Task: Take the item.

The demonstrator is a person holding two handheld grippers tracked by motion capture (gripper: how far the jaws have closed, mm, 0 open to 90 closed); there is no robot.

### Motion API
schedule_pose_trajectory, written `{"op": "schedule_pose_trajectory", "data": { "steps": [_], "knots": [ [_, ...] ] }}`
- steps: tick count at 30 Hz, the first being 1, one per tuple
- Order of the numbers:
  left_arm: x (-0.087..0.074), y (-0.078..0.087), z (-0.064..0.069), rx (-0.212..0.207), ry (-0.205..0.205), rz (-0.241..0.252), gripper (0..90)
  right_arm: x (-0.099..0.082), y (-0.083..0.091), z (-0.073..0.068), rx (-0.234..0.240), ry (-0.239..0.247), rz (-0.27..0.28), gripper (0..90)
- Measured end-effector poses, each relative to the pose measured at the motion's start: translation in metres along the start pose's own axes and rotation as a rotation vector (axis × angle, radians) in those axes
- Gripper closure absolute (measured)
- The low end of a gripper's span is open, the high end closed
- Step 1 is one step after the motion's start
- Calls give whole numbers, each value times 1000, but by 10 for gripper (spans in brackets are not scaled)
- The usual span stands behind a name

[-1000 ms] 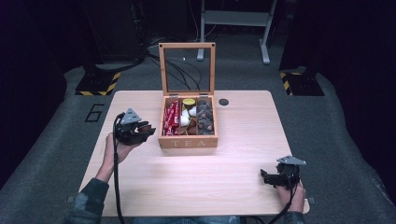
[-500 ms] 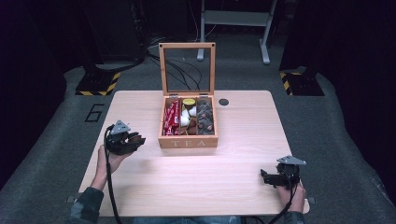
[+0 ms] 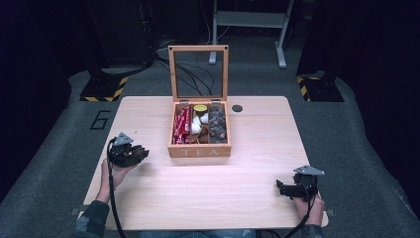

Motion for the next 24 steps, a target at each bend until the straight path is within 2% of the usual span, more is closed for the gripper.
{"op": "schedule_pose_trajectory", "data": {
  "steps": [9, 20, 24],
  "knots": [
    [-11, -12, -8, 9, 42, -17, 563, 0, 0, 0, 0, 0, 0, 55],
    [-15, -18, -14, 11, 54, -47, 558, 0, 0, 0, 0, 0, 0, 55],
    [-18, -19, -17, 21, 70, -27, 556, 0, 0, 0, 0, -1, 0, 55]
  ]
}}
Point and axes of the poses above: each handheld gripper's, and its own axes: y roughly backward along the jaws, x roughly out of its top, z roughly to its right, the point moved 1 cm from there along -y, roughly forward along the jaws, and after that the axes turned 6 degrees about -x, right-handed, at the moved point
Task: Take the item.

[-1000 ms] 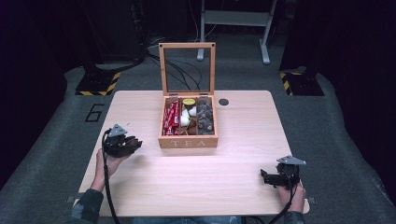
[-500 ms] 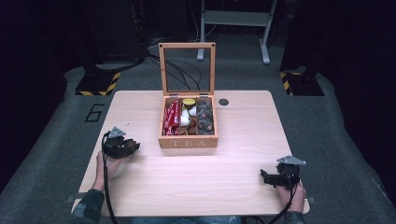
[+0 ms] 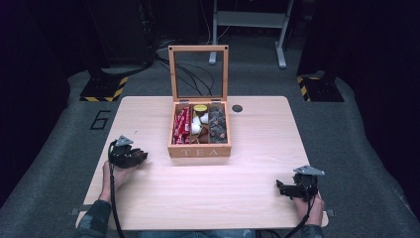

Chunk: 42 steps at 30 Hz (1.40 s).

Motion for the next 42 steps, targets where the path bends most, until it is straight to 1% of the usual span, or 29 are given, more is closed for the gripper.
{"op": "schedule_pose_trajectory", "data": {
  "steps": [1, 5, 6, 8, 9, 10, 11, 12, 13, 14, 15, 16, 18, 22, 25, 28, 32, 33, 35, 37, 40, 42],
  "knots": [
    [0, 0, -1, -4, -2, -13, 555, 0, 0, 0, 0, 0, 0, 55],
    [0, -1, 0, -7, 4, -8, 552, 0, 0, 0, 0, 0, 0, 55],
    [0, -1, 0, -13, 8, -11, 546, 0, 0, 0, 0, 0, 0, 55],
    [1, -1, 0, -16, 5, -10, 510, 0, 0, 0, 0, 0, 0, 55],
    [1, -1, 1, -17, 9, -1, 492, 0, 0, 0, 0, 1, 0, 55],
    [1, -1, 2, -19, 10, -2, 457, 0, 0, 0, 1, 1, 0, 55],
    [2, 0, 2, -26, 9, -13, 426, 0, 0, 0, 0, 1, 0, 55],
    [2, 1, 2, -30, 2, -14, 404, 0, 0, 0, 1, 1, 0, 55],
    [3, 1, 4, -24, 6, -6, 382, 0, 0, 0, 1, 1, 0, 55],
    [3, 3, 4, -29, 5, -10, 360, 0, 0, 0, 0, 0, 0, 55],
    [4, 4, 5, -28, 5, 1, 343, 0, 0, 0, 1, 1, 0, 55],
    [4, 6, 5, -21, 4, 2, 324, 0, 0, 0, 1, 1, 0, 55],
    [4, 9, 6, -22, 6, 12, 295, 0, 0, 0, 0, 0, -1, 55],
    [5, 20, 6, -26, 20, 28, 233, 0, 0, 0, 1, 1, 0, 55],
    [4, 30, 8, -22, 20, 40, 192, 0, 0, 0, 0, 0, 0, 55],
    [4, 42, 11, -15, 13, 61, 162, 0, 0, 0, 0, 0, 0, 55],
    [1, 56, 16, -10, 8, 84, 143, 0, 0, 0, 0, 0, 0, 55],
    [-1, 60, 18, -5, 1, 88, 142, 0, 0, 0, 0, 0, 0, 55],
    [-4, 66, 21, 2, -4, 89, 131, 0, 0, 0, 0, 0, 0, 55],
    [-10, 71, 23, 8, -1, 94, 101, 0, 0, 0, 0, 0, 0, 55],
    [-22, 79, 26, 17, 6, 112, 87, 0, 0, 0, 0, 1, 0, 55],
    [-31, 82, 27, 19, 11, 109, 79, 0, 0, 0, 1, 0, 0, 55]
  ]
}}
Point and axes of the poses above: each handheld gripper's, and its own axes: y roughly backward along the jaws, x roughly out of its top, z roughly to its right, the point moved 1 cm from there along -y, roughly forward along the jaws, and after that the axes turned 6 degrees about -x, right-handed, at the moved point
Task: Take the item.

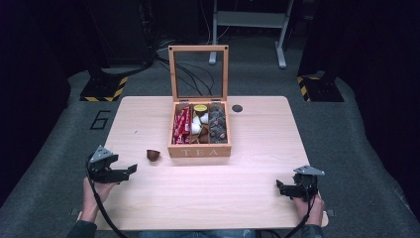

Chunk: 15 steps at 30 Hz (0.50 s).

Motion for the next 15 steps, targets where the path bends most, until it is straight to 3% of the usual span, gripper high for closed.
{"op": "schedule_pose_trajectory", "data": {
  "steps": [9, 15],
  "knots": [
    [-47, -2, -2, 49, 46, -52, 48, 0, 0, 0, -1, -1, 0, 55],
    [-61, -7, -5, 79, 65, -78, 4, 0, 0, 0, -1, -1, 1, 55]
  ]
}}
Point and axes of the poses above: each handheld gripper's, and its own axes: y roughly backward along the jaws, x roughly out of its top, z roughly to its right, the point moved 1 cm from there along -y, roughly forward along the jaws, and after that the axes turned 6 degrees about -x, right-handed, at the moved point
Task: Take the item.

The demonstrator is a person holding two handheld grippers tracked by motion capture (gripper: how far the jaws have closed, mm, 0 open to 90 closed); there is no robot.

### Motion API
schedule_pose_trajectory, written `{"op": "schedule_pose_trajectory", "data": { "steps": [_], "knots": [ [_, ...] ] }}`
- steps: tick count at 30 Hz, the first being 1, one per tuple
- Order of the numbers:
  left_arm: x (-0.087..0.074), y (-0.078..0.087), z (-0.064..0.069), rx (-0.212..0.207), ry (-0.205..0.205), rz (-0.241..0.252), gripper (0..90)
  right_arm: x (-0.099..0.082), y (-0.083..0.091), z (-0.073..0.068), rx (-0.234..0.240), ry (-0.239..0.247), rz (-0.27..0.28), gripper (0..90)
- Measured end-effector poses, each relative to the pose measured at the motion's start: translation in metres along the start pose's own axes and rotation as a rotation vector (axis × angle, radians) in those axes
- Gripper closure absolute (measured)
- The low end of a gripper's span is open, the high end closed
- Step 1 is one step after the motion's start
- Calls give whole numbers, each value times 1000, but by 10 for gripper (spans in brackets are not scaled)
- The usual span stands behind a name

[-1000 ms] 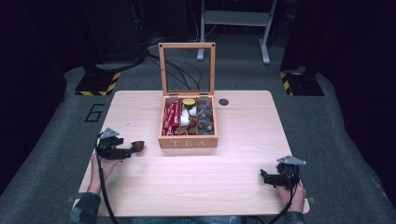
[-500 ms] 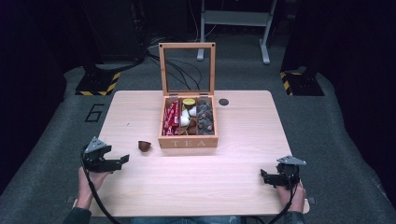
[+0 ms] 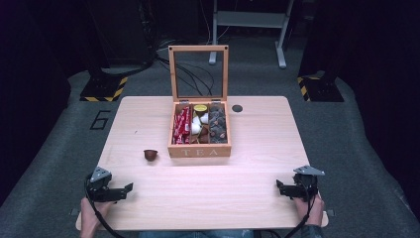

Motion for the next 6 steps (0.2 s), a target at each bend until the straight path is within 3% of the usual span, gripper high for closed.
{"op": "schedule_pose_trajectory", "data": {
  "steps": [6],
  "knots": [
    [-2, -5, 1, 20, -8, -15, 2, -1, 0, 0, 0, 1, -2, 55]
  ]
}}
Point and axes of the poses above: each handheld gripper's, and its own axes: y roughly backward along the jaws, x roughly out of its top, z roughly to its right, the point moved 1 cm from there along -y, roughly forward along the jaws, and after that the axes turned 6 degrees about -x, right-handed, at the moved point
